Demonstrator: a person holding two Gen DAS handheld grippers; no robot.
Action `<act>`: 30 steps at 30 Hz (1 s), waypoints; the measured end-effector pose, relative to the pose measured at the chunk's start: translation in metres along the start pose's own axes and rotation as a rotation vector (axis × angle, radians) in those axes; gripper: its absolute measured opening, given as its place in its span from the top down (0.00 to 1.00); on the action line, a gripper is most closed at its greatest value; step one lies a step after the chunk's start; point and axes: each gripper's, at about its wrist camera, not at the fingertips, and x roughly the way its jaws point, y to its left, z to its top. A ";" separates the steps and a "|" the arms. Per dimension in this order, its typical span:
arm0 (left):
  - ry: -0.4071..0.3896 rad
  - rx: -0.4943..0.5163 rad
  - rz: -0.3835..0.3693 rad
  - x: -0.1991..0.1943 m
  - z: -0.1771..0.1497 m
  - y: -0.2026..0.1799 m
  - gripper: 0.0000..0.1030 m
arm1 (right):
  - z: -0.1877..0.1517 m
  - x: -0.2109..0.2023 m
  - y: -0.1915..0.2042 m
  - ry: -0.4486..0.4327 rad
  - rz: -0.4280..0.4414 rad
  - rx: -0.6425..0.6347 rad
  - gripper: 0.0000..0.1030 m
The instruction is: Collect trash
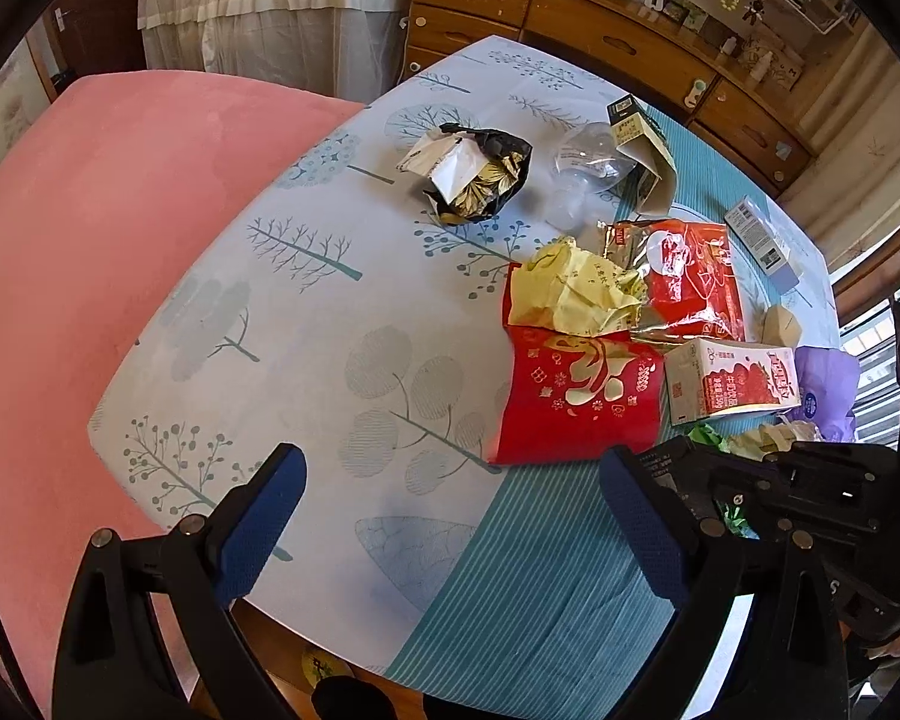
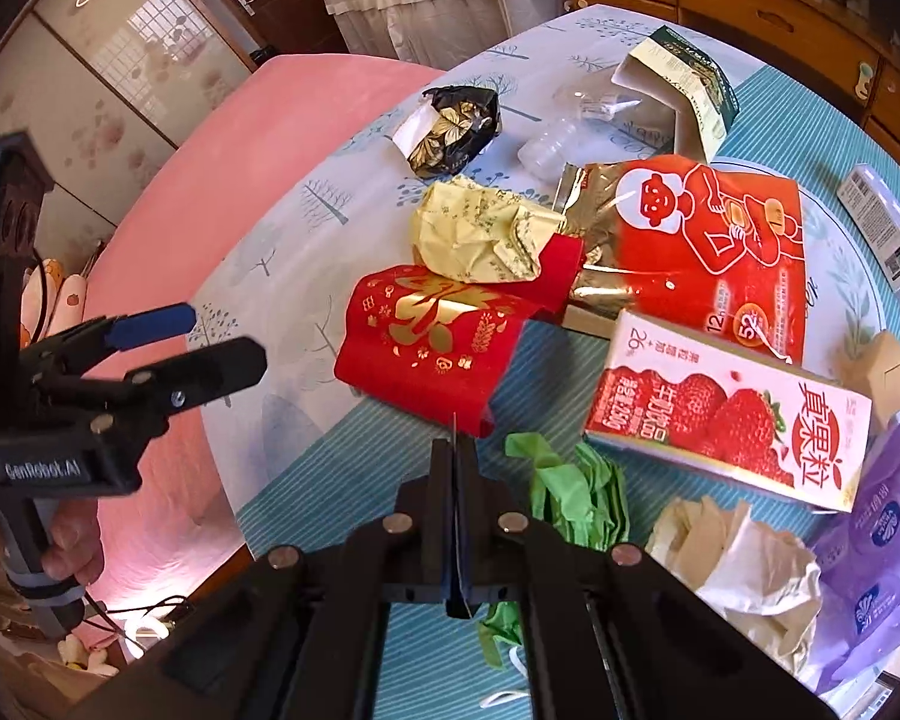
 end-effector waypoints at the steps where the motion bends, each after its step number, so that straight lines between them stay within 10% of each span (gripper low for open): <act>1: 0.008 -0.002 -0.017 0.002 0.002 0.000 0.06 | -0.002 -0.001 0.000 -0.004 0.000 -0.004 0.99; 16: 0.145 -0.088 -0.205 0.071 0.039 -0.007 0.06 | -0.015 -0.015 -0.010 -0.053 0.025 0.088 0.98; 24: 0.207 -0.135 -0.359 0.091 0.037 -0.016 0.74 | -0.029 -0.033 -0.015 -0.085 0.060 0.149 0.98; 30: 0.105 -0.071 -0.380 0.058 0.033 -0.038 0.96 | -0.038 -0.044 -0.007 -0.115 0.061 0.171 0.98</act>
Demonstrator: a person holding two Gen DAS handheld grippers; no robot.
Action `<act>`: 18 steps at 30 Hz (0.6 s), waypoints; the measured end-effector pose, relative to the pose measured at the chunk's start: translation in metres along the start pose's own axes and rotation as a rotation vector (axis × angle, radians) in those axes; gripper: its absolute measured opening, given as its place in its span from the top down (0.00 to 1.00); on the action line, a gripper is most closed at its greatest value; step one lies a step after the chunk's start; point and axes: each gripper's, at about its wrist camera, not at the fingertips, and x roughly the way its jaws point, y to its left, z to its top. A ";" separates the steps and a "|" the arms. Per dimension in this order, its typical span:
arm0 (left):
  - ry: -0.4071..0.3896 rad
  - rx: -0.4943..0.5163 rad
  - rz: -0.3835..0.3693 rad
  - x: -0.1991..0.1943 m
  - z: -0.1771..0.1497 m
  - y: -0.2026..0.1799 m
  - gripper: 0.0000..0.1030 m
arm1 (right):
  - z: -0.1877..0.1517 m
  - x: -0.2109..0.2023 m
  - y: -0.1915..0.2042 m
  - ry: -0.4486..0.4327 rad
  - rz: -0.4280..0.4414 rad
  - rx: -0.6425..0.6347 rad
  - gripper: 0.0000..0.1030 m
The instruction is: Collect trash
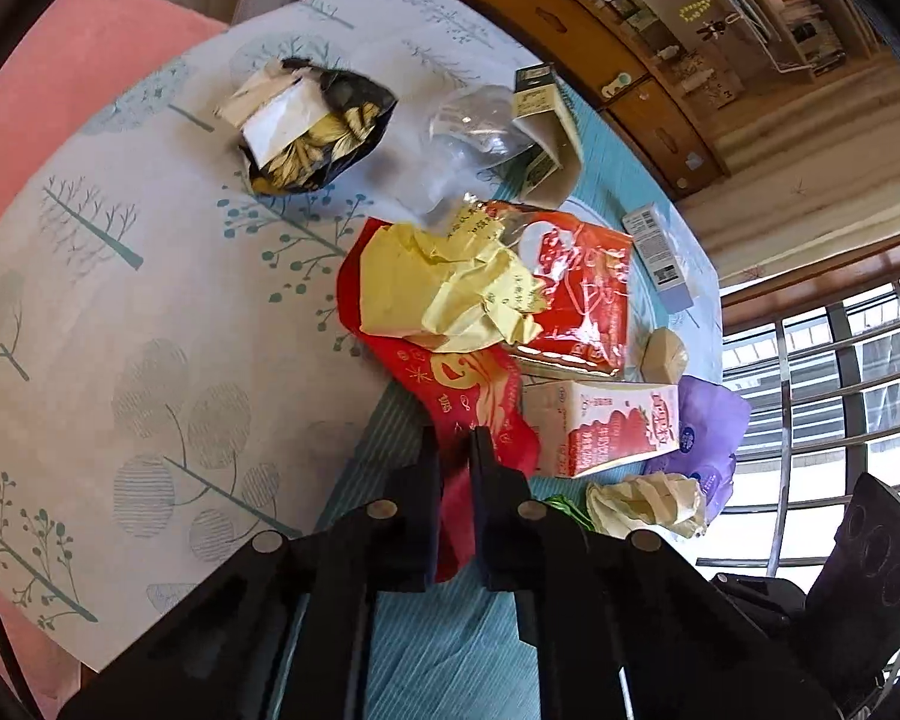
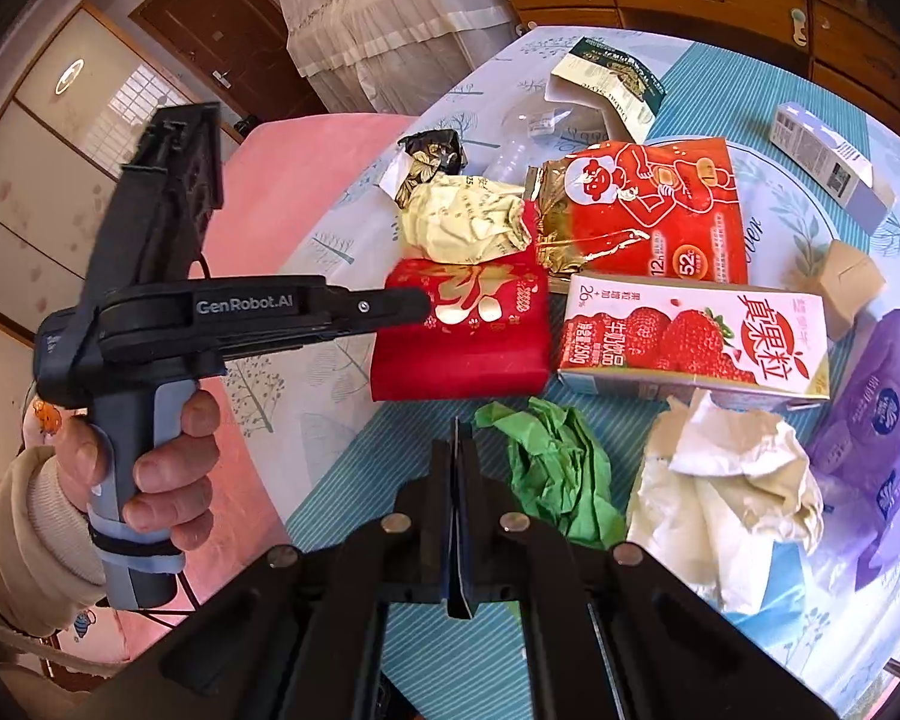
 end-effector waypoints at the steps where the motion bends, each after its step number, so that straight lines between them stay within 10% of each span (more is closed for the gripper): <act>1: -0.013 0.018 0.006 -0.006 -0.001 -0.006 0.96 | -0.002 -0.003 0.002 -0.007 -0.001 0.002 0.98; 10: -0.118 0.275 0.185 -0.071 -0.022 -0.045 0.99 | -0.016 -0.039 0.022 -0.107 -0.029 0.052 0.98; 18: -0.107 0.369 0.134 -0.123 -0.057 -0.034 0.99 | -0.036 -0.061 0.056 -0.192 -0.065 0.099 0.98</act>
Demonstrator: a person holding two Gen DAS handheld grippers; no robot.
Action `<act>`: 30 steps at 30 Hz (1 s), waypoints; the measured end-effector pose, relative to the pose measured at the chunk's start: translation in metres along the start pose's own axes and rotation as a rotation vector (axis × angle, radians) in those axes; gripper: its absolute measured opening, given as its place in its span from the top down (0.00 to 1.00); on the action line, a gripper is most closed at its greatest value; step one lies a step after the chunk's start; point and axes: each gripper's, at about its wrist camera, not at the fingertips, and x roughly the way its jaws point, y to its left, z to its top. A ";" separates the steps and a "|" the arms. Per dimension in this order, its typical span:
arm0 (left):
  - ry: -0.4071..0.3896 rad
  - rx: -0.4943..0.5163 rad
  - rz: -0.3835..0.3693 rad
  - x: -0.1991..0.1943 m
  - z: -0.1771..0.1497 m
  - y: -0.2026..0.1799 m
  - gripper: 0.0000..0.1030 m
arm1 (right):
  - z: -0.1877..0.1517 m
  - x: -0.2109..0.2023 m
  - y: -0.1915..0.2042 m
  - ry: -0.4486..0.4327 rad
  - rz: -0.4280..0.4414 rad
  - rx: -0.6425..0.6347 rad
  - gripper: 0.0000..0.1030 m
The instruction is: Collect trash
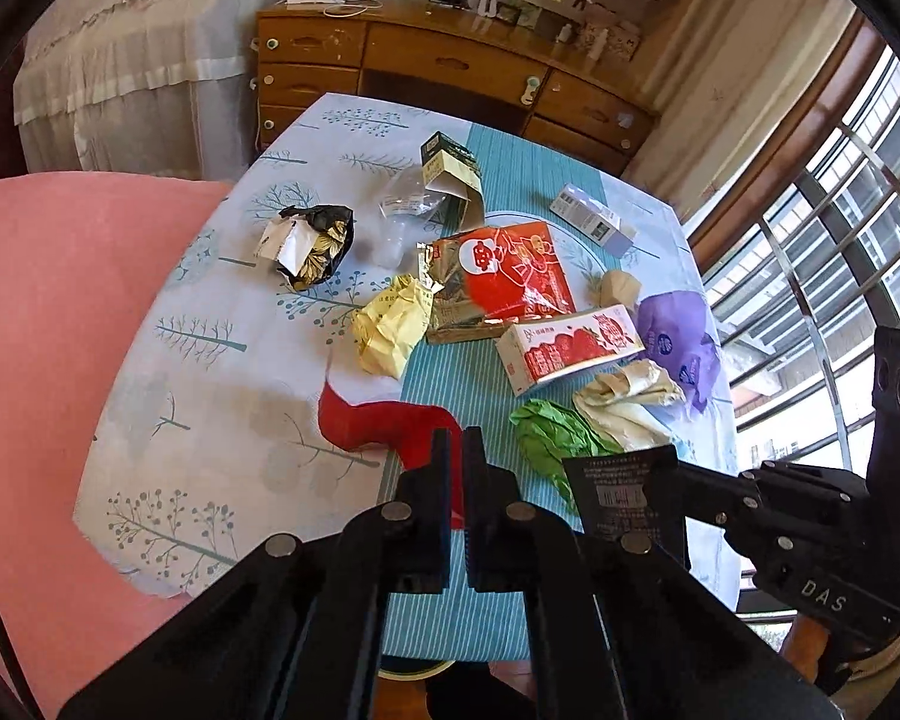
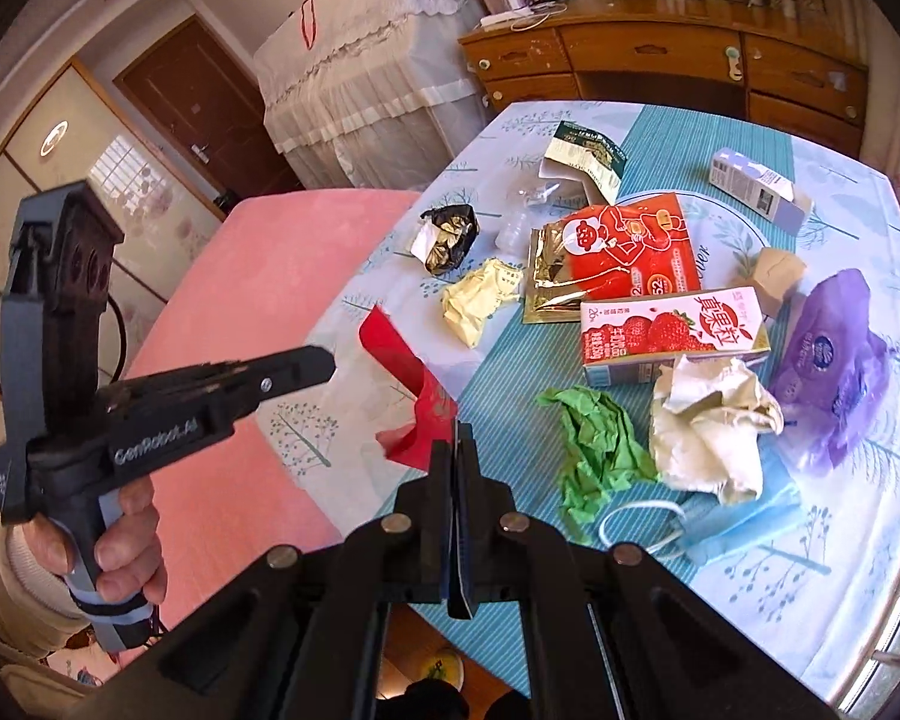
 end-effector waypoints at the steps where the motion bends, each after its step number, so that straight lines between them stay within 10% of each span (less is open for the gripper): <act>1: 0.002 0.020 -0.013 -0.007 -0.005 0.000 0.99 | -0.003 -0.002 0.004 -0.008 -0.006 0.008 0.98; 10: 0.070 0.117 -0.035 -0.012 -0.042 0.009 0.90 | -0.042 0.001 0.029 -0.047 -0.049 0.089 0.98; 17: 0.068 0.089 -0.044 -0.012 -0.041 0.022 0.23 | -0.051 0.001 0.028 -0.057 -0.053 0.105 0.98; 30: 0.075 0.423 0.128 0.017 -0.018 -0.034 0.03 | -0.044 0.010 0.002 -0.047 -0.044 0.111 0.98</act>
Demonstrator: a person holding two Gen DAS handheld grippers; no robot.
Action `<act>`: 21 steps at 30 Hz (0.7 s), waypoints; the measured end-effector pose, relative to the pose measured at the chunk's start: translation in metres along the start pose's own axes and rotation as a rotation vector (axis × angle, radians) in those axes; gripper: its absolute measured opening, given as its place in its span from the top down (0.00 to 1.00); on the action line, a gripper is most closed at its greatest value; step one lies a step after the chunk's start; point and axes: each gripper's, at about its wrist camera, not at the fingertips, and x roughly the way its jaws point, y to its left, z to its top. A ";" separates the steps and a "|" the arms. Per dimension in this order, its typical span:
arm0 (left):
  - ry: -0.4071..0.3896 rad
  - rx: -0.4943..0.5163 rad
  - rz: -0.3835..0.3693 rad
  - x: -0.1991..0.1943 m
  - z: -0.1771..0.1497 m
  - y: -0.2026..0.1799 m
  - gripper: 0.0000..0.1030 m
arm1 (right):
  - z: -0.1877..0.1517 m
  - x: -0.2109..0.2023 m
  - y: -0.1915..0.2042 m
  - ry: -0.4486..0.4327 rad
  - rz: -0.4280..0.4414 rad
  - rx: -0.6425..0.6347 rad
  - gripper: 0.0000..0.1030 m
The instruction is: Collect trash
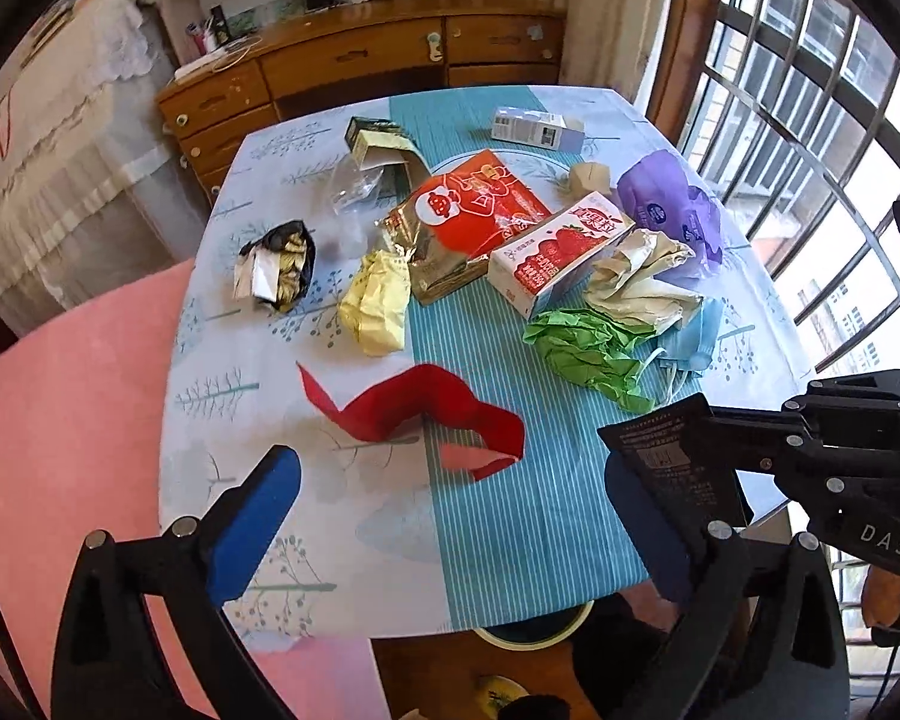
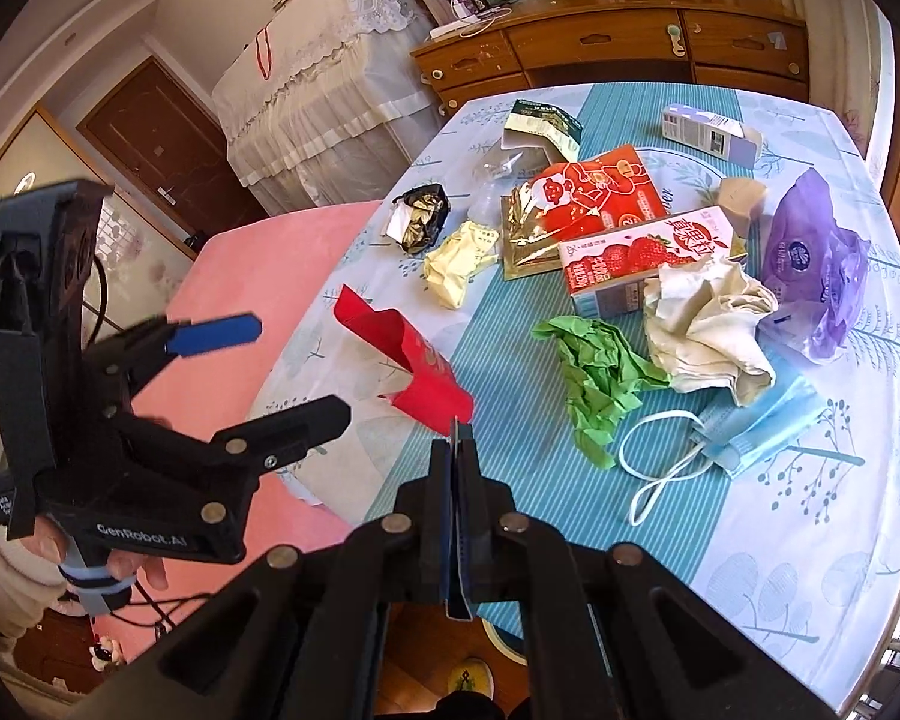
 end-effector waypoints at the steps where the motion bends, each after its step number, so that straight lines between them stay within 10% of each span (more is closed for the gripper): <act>1: 0.009 0.023 0.001 0.004 0.004 -0.002 0.03 | 0.000 0.001 -0.003 0.004 0.001 0.003 0.98; 13: 0.234 0.157 0.001 0.072 0.028 0.002 0.09 | -0.002 0.009 -0.028 0.038 0.021 0.021 0.98; 21: 0.289 0.189 0.023 0.090 0.016 -0.006 0.71 | -0.004 0.014 -0.031 0.045 0.037 0.022 0.98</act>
